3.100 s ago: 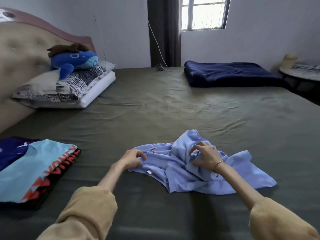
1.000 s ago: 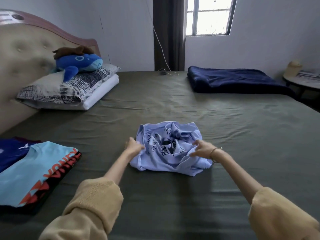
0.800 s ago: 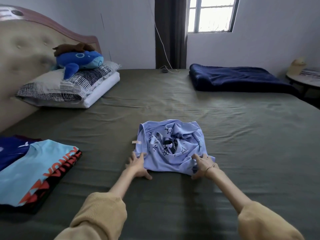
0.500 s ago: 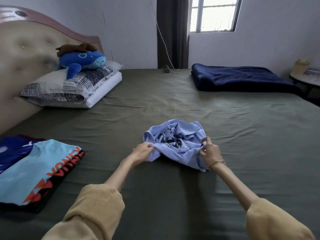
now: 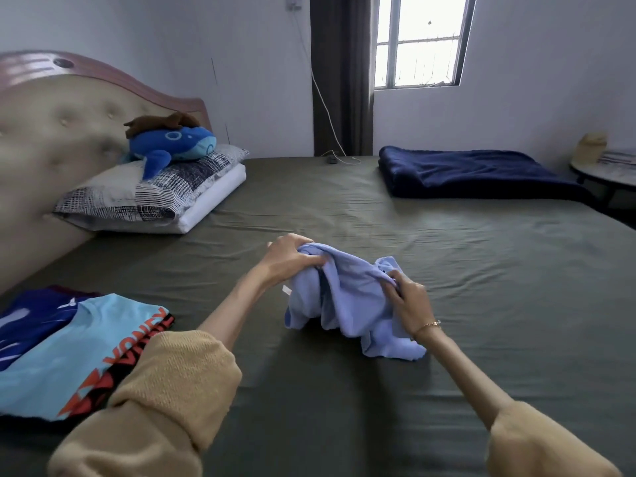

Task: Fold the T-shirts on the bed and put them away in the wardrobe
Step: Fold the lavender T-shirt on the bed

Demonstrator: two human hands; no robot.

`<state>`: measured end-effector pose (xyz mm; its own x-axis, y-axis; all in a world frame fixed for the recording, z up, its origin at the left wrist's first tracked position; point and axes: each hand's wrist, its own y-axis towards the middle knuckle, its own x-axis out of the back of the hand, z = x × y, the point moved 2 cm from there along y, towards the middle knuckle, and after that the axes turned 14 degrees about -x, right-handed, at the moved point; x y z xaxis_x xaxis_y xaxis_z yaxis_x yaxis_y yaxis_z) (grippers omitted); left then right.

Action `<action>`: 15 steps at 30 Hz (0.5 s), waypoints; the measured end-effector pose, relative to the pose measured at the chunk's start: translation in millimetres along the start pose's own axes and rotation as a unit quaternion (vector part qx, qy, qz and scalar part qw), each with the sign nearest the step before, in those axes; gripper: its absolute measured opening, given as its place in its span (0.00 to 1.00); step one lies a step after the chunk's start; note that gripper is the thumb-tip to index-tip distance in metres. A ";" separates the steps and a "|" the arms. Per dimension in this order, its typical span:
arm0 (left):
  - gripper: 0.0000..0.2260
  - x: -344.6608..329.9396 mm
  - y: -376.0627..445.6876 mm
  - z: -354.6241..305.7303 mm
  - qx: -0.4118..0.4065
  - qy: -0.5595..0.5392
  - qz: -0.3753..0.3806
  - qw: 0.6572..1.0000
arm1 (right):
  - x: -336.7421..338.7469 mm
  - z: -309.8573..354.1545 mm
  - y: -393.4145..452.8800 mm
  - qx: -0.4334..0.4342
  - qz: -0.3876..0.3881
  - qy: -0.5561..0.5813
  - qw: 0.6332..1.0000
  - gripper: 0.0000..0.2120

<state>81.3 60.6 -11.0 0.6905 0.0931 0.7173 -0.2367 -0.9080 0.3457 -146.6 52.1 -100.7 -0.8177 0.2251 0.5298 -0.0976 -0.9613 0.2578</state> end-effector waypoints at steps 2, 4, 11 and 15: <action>0.23 6.8 -1.1 4.9 0.009 0.029 -0.024 0.999 | 9.3 16.6 4.4 0.028 0.009 0.001 1.000 0.24; 0.24 12.2 -1.9 3.7 -0.011 0.081 -0.048 0.996 | 12.6 27.9 9.6 0.093 -0.003 -0.114 0.989 0.28; 0.26 32.2 -3.5 10.4 0.061 0.213 -0.152 0.963 | -1.4 22.1 30.4 0.001 0.016 -0.086 0.996 0.09; 0.26 33.8 -25.2 67.5 0.273 0.214 -0.156 0.925 | -17.5 -15.2 21.9 -0.065 0.132 -0.187 0.971 0.14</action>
<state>156.8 59.1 -36.3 0.3056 0.4317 0.8487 0.3889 -0.8702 0.3026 -143.1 24.7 -116.6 -0.5624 -0.0140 0.8268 -0.0030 -0.9998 -0.0190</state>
